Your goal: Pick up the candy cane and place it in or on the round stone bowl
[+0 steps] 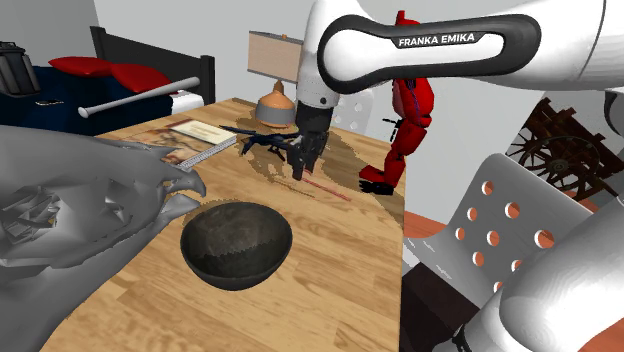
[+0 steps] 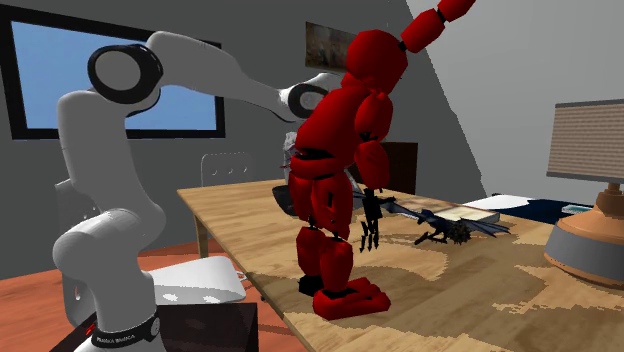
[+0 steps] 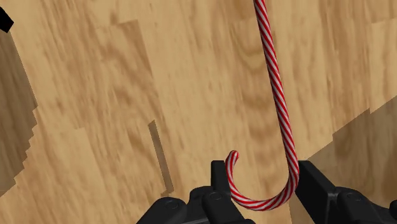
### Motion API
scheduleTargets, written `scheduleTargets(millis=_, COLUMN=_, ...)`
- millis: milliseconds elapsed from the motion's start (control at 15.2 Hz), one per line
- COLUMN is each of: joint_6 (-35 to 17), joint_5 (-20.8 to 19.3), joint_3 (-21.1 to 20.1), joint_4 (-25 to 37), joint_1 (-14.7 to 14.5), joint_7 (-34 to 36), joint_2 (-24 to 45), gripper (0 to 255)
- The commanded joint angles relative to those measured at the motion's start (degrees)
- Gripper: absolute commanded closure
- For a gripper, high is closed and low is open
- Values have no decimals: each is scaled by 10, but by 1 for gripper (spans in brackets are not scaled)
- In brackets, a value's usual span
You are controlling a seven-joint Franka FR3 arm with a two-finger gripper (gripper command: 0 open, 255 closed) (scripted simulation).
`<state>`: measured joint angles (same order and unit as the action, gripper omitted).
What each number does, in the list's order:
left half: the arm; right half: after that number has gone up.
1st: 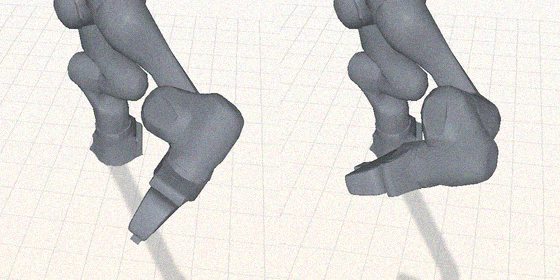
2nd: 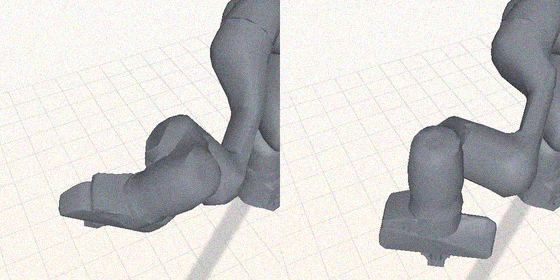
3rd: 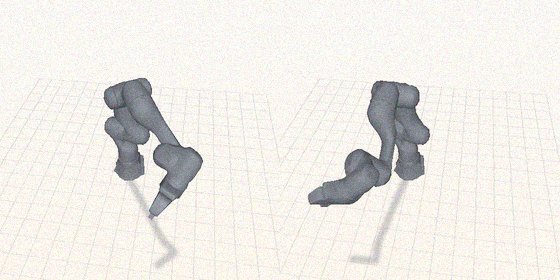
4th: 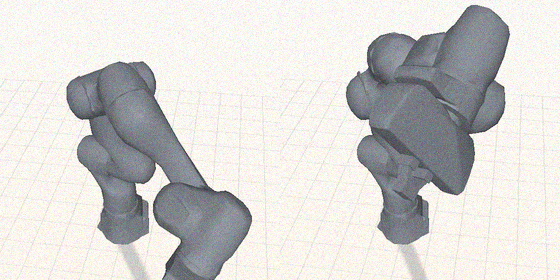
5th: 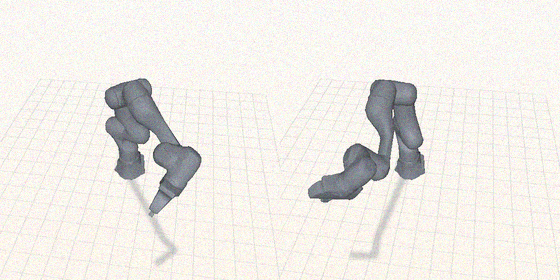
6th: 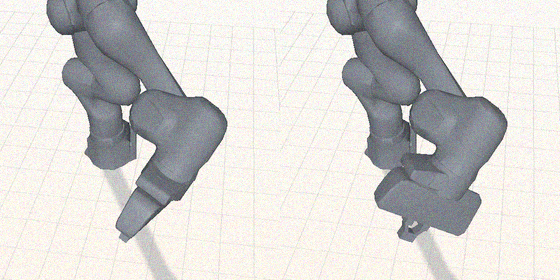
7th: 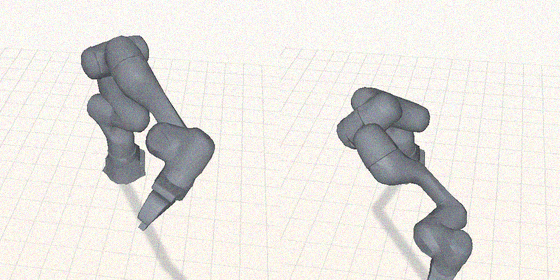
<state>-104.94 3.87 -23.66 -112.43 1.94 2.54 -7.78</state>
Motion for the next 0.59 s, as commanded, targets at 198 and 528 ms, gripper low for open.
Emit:
scheduleTargets(millis=198, joint_6=39, joint_5=0, joint_3=1, joint_4=36, joint_1=1, joint_7=0, joint_2=-2, gripper=255)
scheduleTargets(millis=528, joint_6=78, joint_5=-1, joint_3=2, joint_4=77, joint_1=2, joint_7=2, joint_2=0, gripper=255)
